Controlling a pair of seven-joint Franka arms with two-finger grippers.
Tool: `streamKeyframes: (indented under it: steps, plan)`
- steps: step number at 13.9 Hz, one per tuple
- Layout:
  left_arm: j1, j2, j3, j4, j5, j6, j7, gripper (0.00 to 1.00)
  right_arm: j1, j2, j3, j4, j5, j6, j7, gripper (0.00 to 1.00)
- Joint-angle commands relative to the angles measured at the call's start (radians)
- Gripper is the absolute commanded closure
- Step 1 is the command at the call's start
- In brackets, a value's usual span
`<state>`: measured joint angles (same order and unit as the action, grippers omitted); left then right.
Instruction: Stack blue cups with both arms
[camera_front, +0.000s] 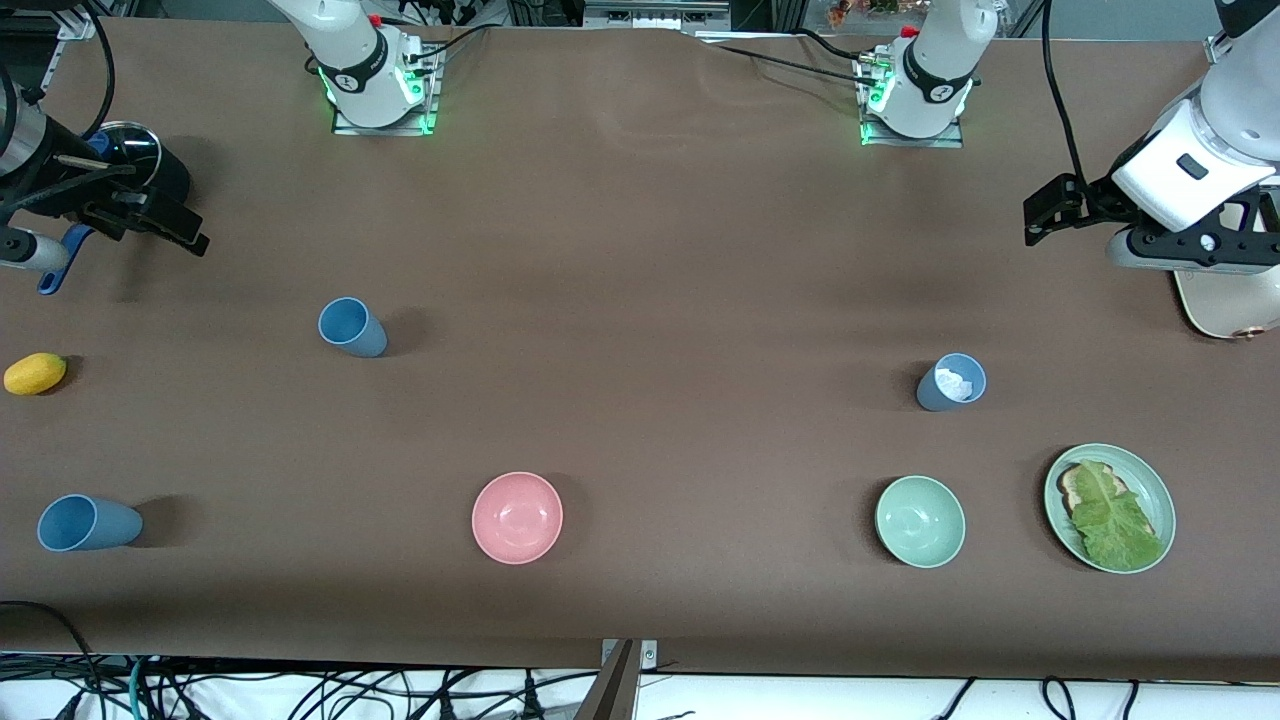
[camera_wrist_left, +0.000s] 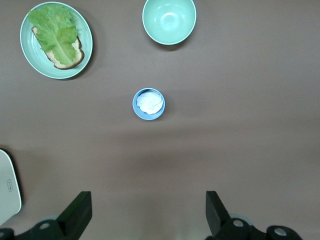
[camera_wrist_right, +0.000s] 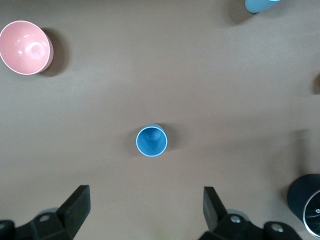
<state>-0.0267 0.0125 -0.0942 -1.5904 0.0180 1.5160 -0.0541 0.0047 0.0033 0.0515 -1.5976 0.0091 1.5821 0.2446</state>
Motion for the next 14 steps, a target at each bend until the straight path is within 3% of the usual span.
streamKeyframes:
  steps: [1,8,14]
  plan:
    - [0.005,0.02,0.001,0.023,-0.018,-0.017,0.019,0.0,0.008,-0.009,-0.009,-0.005,0.015,-0.002,0.002,0.0]
    - [0.011,0.027,0.008,0.017,-0.016,-0.017,0.023,0.0,0.008,-0.006,-0.009,-0.004,0.015,-0.008,-0.005,0.0]
    - [0.077,0.058,0.007,0.001,-0.021,-0.011,0.108,0.0,0.008,-0.002,-0.009,-0.005,0.015,-0.01,-0.008,0.0]
